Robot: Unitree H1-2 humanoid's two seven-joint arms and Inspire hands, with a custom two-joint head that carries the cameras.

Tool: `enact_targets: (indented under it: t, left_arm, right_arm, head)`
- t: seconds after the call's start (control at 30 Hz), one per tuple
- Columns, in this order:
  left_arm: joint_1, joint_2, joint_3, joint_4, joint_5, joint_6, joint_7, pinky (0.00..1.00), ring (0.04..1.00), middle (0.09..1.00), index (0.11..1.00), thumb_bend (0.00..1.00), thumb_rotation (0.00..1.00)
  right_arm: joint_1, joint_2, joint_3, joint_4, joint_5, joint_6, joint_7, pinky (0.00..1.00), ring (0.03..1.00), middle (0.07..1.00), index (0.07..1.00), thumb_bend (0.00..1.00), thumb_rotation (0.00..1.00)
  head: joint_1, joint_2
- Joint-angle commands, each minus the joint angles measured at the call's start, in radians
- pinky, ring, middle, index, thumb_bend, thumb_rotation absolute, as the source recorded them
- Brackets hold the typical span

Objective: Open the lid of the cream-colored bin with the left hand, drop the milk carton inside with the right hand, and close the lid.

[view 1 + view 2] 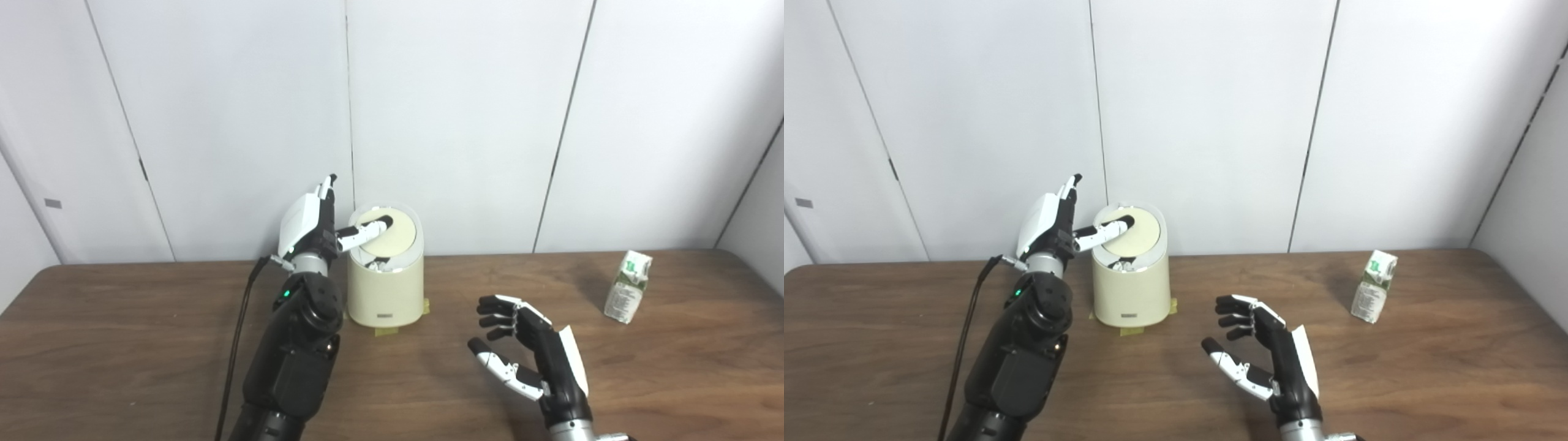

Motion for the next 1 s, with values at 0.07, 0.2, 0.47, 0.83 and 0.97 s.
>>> enact_targets:
  t: [0.07, 0.2, 0.47, 0.83, 0.97]
  left_arm:
    - [-0.089, -0.013, 0.005, 0.007, 0.036, -0.005, 0.019, 1.00, 1.000, 1.000, 1.000, 0.88, 0.41]
    - [-0.097, -0.009, -0.005, 0.021, 0.041, -0.005, 0.010, 1.00, 1.000, 1.000, 1.000, 0.91, 0.38]
    - [-0.081, 0.015, -0.047, 0.039, 0.029, -0.006, 0.044, 1.00, 1.000, 1.000, 1.000, 0.94, 0.30]
    - [-0.063, 0.033, -0.109, 0.087, 0.223, -0.005, 0.052, 1.00, 1.000, 1.000, 1.000, 0.93, 0.16]
    - [-0.065, 0.041, -0.126, 0.101, 0.296, -0.005, 0.063, 1.00, 1.000, 1.000, 1.000, 0.92, 0.11]
  right_arm:
    - [0.027, -0.018, 0.000, 0.079, -0.034, -0.030, -0.013, 0.53, 0.626, 0.666, 0.670, 0.29, 0.26]
    - [0.024, -0.016, 0.002, 0.083, -0.023, -0.037, -0.009, 0.54, 0.635, 0.674, 0.672, 0.28, 0.23]
    - [0.023, -0.011, 0.002, 0.087, -0.026, -0.041, -0.019, 0.54, 0.636, 0.673, 0.666, 0.28, 0.22]
    - [0.029, -0.018, 0.006, 0.076, -0.035, -0.037, -0.023, 0.55, 0.636, 0.673, 0.665, 0.28, 0.26]
    - [0.031, -0.017, 0.005, 0.073, -0.017, -0.034, -0.015, 0.55, 0.635, 0.673, 0.667, 0.29, 0.24]
  head:
    - [-0.002, 0.000]
    - [-0.009, -0.003]
    - [-0.007, -0.003]
    - [-0.008, 0.001]
    - [-0.010, 0.001]
